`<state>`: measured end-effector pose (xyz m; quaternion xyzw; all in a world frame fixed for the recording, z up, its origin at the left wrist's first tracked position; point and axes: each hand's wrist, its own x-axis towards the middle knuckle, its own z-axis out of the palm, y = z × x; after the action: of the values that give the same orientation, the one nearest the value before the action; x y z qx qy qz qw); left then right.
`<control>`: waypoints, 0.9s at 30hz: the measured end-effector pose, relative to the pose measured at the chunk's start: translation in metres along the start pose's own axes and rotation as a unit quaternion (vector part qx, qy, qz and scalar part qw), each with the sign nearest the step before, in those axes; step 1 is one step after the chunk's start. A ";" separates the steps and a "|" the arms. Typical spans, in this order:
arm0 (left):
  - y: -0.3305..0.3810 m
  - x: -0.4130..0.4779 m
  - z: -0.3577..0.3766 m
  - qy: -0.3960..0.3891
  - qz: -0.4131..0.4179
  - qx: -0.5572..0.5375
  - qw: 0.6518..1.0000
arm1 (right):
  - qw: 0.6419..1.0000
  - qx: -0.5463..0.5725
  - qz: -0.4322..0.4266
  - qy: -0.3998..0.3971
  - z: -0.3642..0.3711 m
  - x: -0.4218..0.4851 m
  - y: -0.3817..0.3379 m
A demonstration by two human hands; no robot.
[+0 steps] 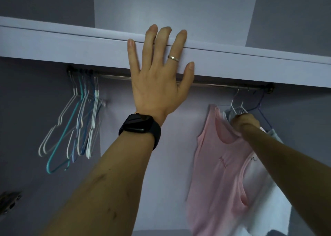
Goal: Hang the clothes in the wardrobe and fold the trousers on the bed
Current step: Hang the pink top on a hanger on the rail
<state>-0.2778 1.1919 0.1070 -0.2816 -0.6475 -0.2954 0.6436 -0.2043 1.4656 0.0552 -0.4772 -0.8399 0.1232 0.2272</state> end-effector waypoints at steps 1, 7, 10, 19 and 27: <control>0.001 0.001 0.000 0.001 -0.003 0.000 1.000 | 1.000 0.019 0.000 0.001 -0.001 0.000 0.000; 0.004 -0.004 -0.001 -0.007 -0.005 -0.007 1.000 | 0.980 0.192 0.000 -0.052 0.018 0.010 0.016; 0.002 -0.008 0.000 -0.013 -0.009 -0.007 1.000 | 0.979 0.185 -0.029 -0.076 0.023 0.005 0.018; 0.001 -0.007 -0.006 -0.114 -0.017 -0.006 0.993 | 0.989 0.138 -0.021 -0.039 -0.006 -0.037 0.028; 0.020 0.018 -0.059 -0.296 -0.106 -0.013 0.949 | 0.944 0.302 -0.090 -0.101 -0.083 -0.199 0.058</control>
<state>-0.2236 1.1613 0.1256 -0.2943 -0.8313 -0.2739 0.3839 -0.0321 1.3241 0.0504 -0.2943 -0.8212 0.3973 0.2850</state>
